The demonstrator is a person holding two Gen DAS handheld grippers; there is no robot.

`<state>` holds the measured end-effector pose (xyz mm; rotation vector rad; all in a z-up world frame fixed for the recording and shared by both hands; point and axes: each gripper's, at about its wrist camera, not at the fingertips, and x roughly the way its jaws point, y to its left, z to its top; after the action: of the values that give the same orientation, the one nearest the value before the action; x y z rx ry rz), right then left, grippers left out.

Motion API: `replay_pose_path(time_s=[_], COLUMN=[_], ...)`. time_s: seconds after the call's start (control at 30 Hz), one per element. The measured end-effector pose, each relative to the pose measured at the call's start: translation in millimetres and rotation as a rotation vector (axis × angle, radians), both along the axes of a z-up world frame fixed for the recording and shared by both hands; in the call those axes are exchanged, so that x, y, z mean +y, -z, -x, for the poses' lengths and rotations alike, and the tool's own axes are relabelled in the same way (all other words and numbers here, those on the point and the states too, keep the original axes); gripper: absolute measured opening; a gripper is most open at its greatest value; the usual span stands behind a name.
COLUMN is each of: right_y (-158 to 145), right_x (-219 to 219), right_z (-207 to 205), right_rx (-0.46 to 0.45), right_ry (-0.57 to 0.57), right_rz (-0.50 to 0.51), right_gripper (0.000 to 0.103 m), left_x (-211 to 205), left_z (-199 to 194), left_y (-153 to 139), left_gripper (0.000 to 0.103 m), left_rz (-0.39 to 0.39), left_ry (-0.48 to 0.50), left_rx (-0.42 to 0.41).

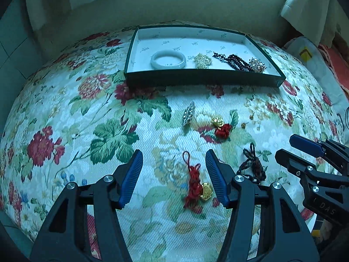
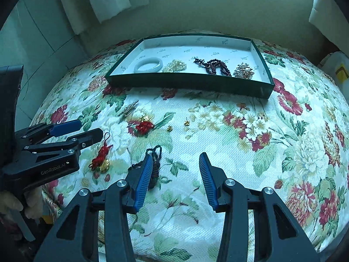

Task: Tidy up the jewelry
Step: 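Grasp the black cord necklace with the right tool while the left tool approaches the red tassel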

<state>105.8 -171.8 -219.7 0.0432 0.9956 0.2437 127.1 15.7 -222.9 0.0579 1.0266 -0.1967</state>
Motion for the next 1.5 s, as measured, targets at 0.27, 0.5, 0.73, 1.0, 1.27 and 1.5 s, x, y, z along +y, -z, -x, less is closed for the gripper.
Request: replay_pose_path(time_s=[0.27, 0.5, 0.73, 1.0, 1.27, 1.5], right_y=[7.1, 12.5, 23.0, 26.9, 23.9, 18.8], right_x=[28.9, 43.2, 48.8, 51.8, 38.9, 22.9], right_z=[18.4, 15.5, 9.0, 5.7, 4.3, 2.4], right_rx=[0.023, 0.036, 0.062, 0.053, 0.04, 0.026], right_ry=[-0.101, -0.147, -0.164, -0.174, -0.136, -0.097], right_rz=[0.006, 0.011, 0.024, 0.067, 0.076, 0.078], right_gripper=[0.031, 0.029, 0.029, 0.02, 0.019, 0.019], left_x=[7.0, 13.1, 16.0, 14.2, 7.0, -7.6], left_z=[20.5, 27.0, 27.5, 27.2, 26.4, 23.7], left_y=[2.3, 3.2, 7.6, 10.0, 8.7, 11.3], left_gripper=[0.059, 0.059, 0.059, 0.059, 0.059, 0.059], left_rz=[-0.014, -0.021, -0.018, -0.016, 0.003, 0.018], left_ry=[0.0, -0.005, -0.016, -0.013, 0.006, 0.038], left_rx=[0.01, 0.015, 0.031, 0.039, 0.039, 0.046])
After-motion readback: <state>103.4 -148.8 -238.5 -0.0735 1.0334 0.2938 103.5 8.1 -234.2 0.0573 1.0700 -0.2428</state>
